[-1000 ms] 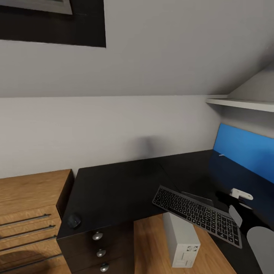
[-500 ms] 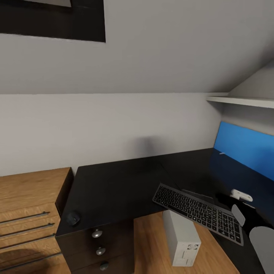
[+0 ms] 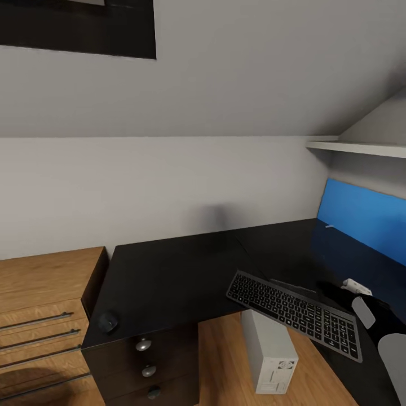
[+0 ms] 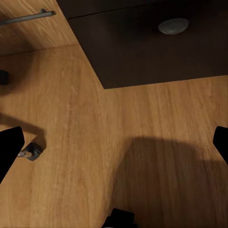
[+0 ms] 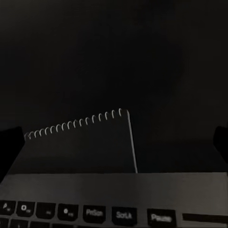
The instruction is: In the bedroom, organize the workspace by keeping the computer under the desk, ensuring the monitor is on the desk, placing the keyboard on the desk next to the monitor, placing the mouse on the desk next to the keyboard, moving the folder from the swivel chair onto the desk next to the mouse, stacking the notebook on top of the folder with the pen on top of the notebook, and positioning the swivel chair next to the desk.
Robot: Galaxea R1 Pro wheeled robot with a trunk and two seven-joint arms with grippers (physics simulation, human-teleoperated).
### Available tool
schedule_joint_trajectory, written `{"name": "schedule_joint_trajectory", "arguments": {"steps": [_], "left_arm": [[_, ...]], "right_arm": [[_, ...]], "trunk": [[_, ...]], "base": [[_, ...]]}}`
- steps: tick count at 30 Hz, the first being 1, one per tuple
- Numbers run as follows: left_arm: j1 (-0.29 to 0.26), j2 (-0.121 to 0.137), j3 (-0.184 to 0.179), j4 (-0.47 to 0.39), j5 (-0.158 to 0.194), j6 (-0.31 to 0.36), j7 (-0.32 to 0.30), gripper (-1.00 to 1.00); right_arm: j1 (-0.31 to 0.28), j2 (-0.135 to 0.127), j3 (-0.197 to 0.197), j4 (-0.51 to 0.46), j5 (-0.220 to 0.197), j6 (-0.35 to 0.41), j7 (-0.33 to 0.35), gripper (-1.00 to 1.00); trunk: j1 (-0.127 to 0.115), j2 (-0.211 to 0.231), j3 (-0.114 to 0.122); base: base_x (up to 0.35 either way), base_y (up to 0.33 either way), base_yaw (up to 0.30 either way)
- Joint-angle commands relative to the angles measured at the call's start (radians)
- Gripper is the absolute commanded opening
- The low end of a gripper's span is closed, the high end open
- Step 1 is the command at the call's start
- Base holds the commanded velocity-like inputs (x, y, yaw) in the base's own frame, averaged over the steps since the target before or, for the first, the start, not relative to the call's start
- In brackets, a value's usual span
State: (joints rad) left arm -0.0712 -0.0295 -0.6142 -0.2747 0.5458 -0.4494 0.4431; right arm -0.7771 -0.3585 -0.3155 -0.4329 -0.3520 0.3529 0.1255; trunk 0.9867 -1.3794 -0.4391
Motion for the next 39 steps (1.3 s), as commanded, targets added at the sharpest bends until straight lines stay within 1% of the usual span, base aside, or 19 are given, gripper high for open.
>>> {"name": "schedule_joint_trajectory", "arguments": {"steps": [1,8,11,13,14,16,17,18,22,28,33,35,39], "left_arm": [[-0.001,0.000,-0.009,0.000,0.006,-0.003,0.006,1.00],[-0.001,0.003,-0.011,0.000,0.002,-0.003,0.000,1.00],[-0.001,0.002,-0.013,0.000,0.001,-0.003,-0.001,1.00],[-0.001,0.003,-0.013,0.001,0.001,-0.003,-0.001,1.00],[-0.001,0.003,-0.012,0.002,0.001,-0.003,0.000,1.00],[-0.001,0.002,-0.012,0.001,0.000,-0.003,0.000,1.00],[-0.001,0.001,-0.011,0.001,0.003,-0.003,0.000,1.00],[-0.001,0.002,-0.010,0.001,0.003,-0.003,0.000,1.00],[-0.001,0.002,-0.012,0.001,0.001,-0.003,0.000,1.00],[-0.001,0.003,-0.013,0.001,0.000,-0.003,-0.001,1.00],[-0.001,0.002,-0.014,0.001,0.000,-0.003,-0.001,1.00],[-0.001,0.002,-0.014,0.001,0.000,-0.003,0.000,1.00],[-0.001,0.001,-0.013,0.000,0.001,-0.003,0.000,1.00]], "right_arm": [[-0.001,0.000,-0.006,-0.001,-0.004,0.010,0.004,1.00],[-0.001,0.000,-0.008,-0.003,-0.014,0.036,0.004,1.00],[-0.001,-0.002,-0.013,-0.002,-0.014,0.048,0.002,1.00],[-0.001,-0.004,-0.025,-0.002,-0.014,0.051,0.000,1.00],[-0.001,-0.013,-0.082,-0.001,-0.013,0.108,-0.003,1.00],[-0.001,-0.019,-0.089,-0.001,-0.013,0.121,-0.003,1.00],[-0.001,-0.028,-0.104,-0.001,-0.013,0.129,-0.003,1.00],[-0.001,-0.029,-0.107,-0.001,-0.013,0.130,-0.004,1.00],[-0.001,-0.034,-0.112,-0.001,-0.013,0.130,-0.004,1.00],[-0.001,-0.034,-0.112,0.000,-0.013,0.130,-0.004,1.00],[-0.001,-0.034,-0.112,0.000,-0.013,0.130,-0.006,1.00],[-0.001,-0.034,-0.112,0.001,-0.013,0.130,-0.011,1.00],[-0.001,-0.034,-0.112,0.002,-0.014,0.131,-0.048,1.00]], "trunk": [[0.000,-0.001,-0.001],[0.000,-0.001,-0.001],[0.000,-0.001,-0.001],[0.000,-0.001,-0.001],[0.000,-0.001,-0.001],[0.000,-0.001,-0.001],[0.000,-0.001,-0.001],[0.000,-0.001,-0.001],[0.000,-0.001,-0.001],[0.000,-0.001,-0.001],[0.000,-0.001,-0.001],[0.000,-0.001,-0.001],[0.000,-0.001,-0.001]], "base": [[0.000,0.000,0.000],[0.001,0.000,0.000],[0.147,0.000,0.000],[0.249,0.000,0.000],[0.030,0.000,0.000],[0.015,0.000,0.000],[0.002,0.000,0.000],[0.001,0.000,0.000],[0.003,0.000,0.000],[0.194,0.000,0.000],[0.054,0.000,0.000],[0.012,0.000,0.000],[0.004,0.000,0.000]]}}
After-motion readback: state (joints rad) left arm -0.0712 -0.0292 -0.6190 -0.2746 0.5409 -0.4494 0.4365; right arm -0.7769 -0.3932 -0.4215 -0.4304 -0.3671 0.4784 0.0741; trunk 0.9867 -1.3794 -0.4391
